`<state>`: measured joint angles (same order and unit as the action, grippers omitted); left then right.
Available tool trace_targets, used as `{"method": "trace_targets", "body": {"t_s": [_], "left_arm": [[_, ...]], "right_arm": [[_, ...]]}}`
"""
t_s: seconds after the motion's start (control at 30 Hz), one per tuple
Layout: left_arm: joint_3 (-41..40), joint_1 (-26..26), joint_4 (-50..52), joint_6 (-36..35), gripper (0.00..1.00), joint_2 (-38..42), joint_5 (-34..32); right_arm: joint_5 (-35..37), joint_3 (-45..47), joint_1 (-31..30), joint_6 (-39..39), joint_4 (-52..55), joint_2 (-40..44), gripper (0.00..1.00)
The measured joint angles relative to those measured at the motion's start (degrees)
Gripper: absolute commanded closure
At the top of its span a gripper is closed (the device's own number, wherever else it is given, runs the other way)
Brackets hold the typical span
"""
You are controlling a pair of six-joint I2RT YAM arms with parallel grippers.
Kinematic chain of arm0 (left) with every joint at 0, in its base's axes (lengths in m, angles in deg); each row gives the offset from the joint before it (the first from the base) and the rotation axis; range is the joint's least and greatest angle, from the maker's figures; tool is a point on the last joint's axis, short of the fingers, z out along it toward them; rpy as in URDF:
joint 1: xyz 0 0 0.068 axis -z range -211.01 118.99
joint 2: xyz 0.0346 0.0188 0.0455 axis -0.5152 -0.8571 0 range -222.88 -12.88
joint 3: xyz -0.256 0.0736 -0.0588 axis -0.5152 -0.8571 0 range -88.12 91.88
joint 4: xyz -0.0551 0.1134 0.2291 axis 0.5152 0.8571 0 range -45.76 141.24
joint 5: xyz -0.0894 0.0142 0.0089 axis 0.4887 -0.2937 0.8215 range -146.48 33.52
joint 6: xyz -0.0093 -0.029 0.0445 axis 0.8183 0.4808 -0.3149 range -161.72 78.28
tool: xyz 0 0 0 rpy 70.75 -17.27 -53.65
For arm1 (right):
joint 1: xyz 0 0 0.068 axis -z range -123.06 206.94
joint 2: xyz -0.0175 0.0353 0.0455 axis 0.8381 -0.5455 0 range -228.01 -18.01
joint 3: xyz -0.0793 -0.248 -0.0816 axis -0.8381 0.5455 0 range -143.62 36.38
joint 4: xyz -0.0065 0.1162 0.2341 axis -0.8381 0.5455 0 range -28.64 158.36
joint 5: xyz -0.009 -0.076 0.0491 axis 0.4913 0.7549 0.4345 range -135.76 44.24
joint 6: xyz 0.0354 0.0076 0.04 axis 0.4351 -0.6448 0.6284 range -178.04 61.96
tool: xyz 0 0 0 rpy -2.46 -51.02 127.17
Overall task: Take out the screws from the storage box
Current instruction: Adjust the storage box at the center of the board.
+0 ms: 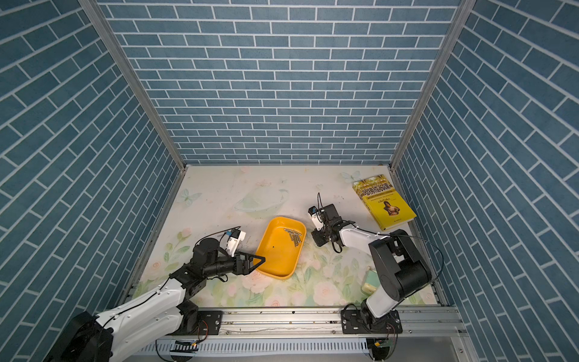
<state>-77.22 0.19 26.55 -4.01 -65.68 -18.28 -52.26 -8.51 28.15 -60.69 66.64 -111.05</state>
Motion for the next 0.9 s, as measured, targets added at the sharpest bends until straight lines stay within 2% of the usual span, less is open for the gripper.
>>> {"method": "trace_targets", "body": {"t_s": [0.2, 0.4, 0.53, 0.63, 0.77, 0.8, 0.83, 0.87, 0.9], "left_arm": [[0.0, 4.07, -1.97, 0.31, 0.05, -4.57, 0.04], [0.11, 5.44, -0.96, 0.24, 0.03, -2.38, -0.68], [1.86, 5.62, 4.22, -1.36, 0.01, 0.81, -2.1], [6.56, 5.77, 11.78, -3.39, 0.0, 3.1, -7.21], [12.02, 5.84, 16.92, -4.59, 0.01, 5.05, -13.88], [13.22, 5.84, 17.97, -4.83, 0.01, 4.9, -15.45], [14.62, 5.84, 19.19, -5.14, 0.01, 4.57, -17.2], [16.09, 5.84, 20.39, -5.46, 0.02, 4.04, -18.71], [17.27, 5.84, 21.2, -5.66, 0.02, 3.48, -19.63]], "right_arm": [[0.2, -2.84, 0.52, 0.37, 0.0, -2.69, 1.0], [0.9, -3.32, 0.72, 0.59, 0.04, -3.3, 0.92], [2.12, -3.89, 0.87, 1.25, 0.09, -4.11, 0.78], [2.8, -4.13, 1.07, 1.29, 0.13, -4.2, 0.67], [2.84, -4.13, 1.14, 1.22, 0.13, -4.0, 0.55], [2.8, -4.13, 1.11, 1.18, 0.2, -3.85, 0.51], [2.62, -4.13, 1.11, 1.16, 0.24, -3.56, 0.07], [2.12, -4.09, 1.11, 0.9, 0.26, -3.02, 0.0], [1.53, -3.98, 1.11, 1.01, 0.26, -2.4, 0.0]]}}
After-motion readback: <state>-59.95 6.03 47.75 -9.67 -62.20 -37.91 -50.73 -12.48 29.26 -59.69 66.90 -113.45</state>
